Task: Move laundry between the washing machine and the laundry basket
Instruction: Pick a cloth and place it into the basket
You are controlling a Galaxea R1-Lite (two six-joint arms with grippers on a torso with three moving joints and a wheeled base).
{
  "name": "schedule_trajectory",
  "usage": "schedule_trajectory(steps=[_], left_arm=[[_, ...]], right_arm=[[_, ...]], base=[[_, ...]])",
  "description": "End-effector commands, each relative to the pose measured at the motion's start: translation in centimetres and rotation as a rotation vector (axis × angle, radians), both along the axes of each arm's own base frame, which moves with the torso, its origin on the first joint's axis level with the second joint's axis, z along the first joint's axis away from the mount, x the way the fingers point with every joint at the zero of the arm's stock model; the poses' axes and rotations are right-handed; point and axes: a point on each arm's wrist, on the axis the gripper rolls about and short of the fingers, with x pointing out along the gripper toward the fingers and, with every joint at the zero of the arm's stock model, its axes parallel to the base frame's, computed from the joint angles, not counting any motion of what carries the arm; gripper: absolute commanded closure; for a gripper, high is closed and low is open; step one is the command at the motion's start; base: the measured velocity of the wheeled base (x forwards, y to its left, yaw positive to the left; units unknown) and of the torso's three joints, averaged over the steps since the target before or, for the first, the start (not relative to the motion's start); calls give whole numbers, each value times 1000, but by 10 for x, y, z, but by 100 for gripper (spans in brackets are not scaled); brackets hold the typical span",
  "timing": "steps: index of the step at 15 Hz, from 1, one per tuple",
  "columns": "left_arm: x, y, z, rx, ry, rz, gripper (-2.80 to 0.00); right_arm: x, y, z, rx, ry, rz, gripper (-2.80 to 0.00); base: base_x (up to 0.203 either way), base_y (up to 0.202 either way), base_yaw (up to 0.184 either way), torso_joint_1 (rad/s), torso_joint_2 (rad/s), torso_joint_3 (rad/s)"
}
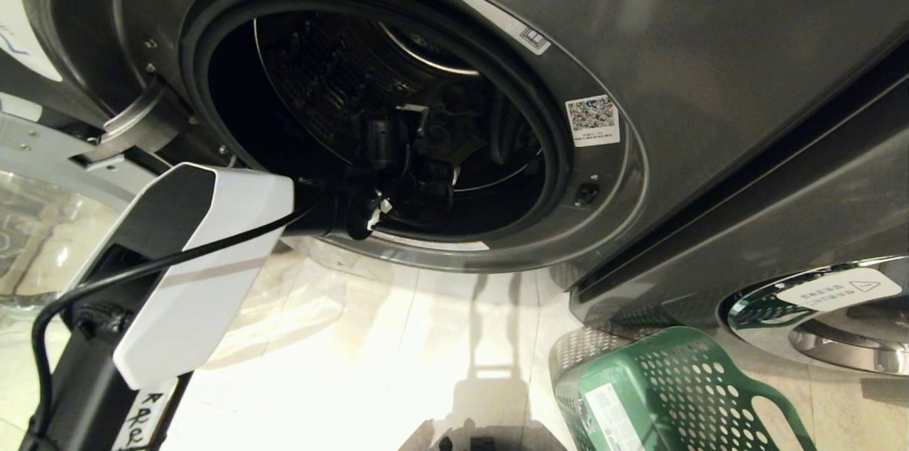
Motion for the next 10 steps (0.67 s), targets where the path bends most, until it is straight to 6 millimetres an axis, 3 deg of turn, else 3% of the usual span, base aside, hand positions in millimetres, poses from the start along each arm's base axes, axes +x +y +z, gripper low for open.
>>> schedule_trajectory(steps=[1, 5, 10], left_arm=[[1, 4, 4, -1, -7, 11, -280], [9, 22, 4, 23, -17, 120, -280], [16, 33, -1, 24, -8, 113, -280]], right_arm=[[0, 0, 0, 0, 1, 1, 0], [0, 0, 0, 0, 1, 2, 0], [0, 0, 0, 0, 1, 1, 0]], base=[[0, 0, 0, 0, 0, 0], [0, 0, 0, 0, 0, 0], [0, 0, 0, 0, 0, 0]])
